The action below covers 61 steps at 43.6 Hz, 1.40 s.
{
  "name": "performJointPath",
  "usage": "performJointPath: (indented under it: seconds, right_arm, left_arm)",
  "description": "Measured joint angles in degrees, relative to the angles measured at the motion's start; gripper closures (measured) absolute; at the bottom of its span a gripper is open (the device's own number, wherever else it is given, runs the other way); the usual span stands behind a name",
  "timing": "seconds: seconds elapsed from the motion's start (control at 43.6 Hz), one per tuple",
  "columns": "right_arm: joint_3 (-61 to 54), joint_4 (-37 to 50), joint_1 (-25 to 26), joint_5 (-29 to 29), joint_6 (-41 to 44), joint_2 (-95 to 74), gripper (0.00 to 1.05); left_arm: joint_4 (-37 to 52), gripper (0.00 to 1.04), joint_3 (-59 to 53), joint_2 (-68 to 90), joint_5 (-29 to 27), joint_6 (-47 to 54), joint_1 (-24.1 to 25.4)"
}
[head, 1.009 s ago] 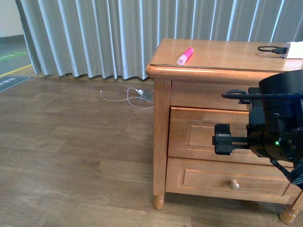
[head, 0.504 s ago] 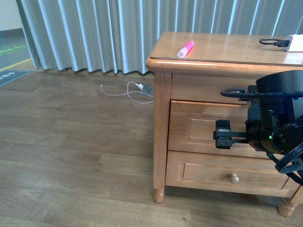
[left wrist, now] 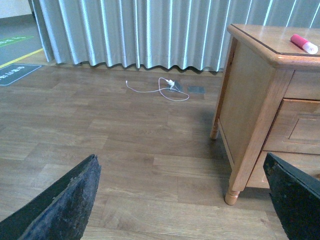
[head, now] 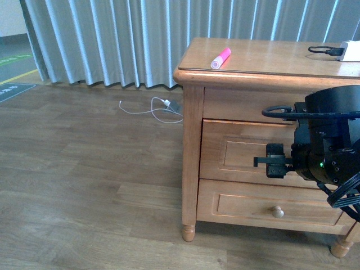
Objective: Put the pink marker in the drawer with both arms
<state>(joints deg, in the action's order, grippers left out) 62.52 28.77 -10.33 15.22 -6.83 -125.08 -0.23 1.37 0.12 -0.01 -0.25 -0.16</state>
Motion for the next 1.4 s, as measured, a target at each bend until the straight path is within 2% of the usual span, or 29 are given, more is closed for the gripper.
performJointPath:
  seconds: [0.115, 0.183, 0.459, 0.803, 1.009, 1.078, 1.146, 1.261, 1.399]
  right_arm:
    - [-0.57, -0.57, 0.39, 0.02, 0.0, 0.02, 0.71]
    - [-1.27, -0.68, 0.52, -0.48, 0.13, 0.26, 0.81]
    - [-8.63, -5.35, -0.35, -3.78, 0.44, 7.08, 0.83]
    - [-25.24, -10.71, -2.6, -12.5, 4.76, 23.08, 0.85]
    - [-33.86, -14.6, -4.48, -16.09, 4.35, 34.67, 0.56]
    - [-36.33, -16.57, -5.57, -21.18, 3.1, 40.54, 0.46]
    - [-38.8, -21.2, -6.54, -24.5, 1.6, 50.95, 0.3]
    - [-40.76, -30.49, -3.52, -25.88, -0.98, 69.16, 0.07]
    - [-41.35, -38.73, 2.67, -28.83, -1.86, 85.55, 0.09]
  left_arm:
    - [0.0, 0.06, 0.0, 0.0, 0.0, 0.0, 0.0]
    - [0.0, 0.06, 0.0, 0.0, 0.0, 0.0, 0.0]
    - [0.0, 0.06, 0.0, 0.0, 0.0, 0.0, 0.0]
    - [0.0, 0.06, 0.0, 0.0, 0.0, 0.0, 0.0]
    - [0.0, 0.06, 0.0, 0.0, 0.0, 0.0, 0.0]
    - [0.0, 0.06, 0.0, 0.0, 0.0, 0.0, 0.0]
    - [0.0, 0.06, 0.0, 0.0, 0.0, 0.0, 0.0]
    - [0.0, 0.06, 0.0, 0.0, -0.02, 0.0, 0.0]
    - [0.0, 0.06, 0.0, 0.0, -0.02, 0.0, 0.0]
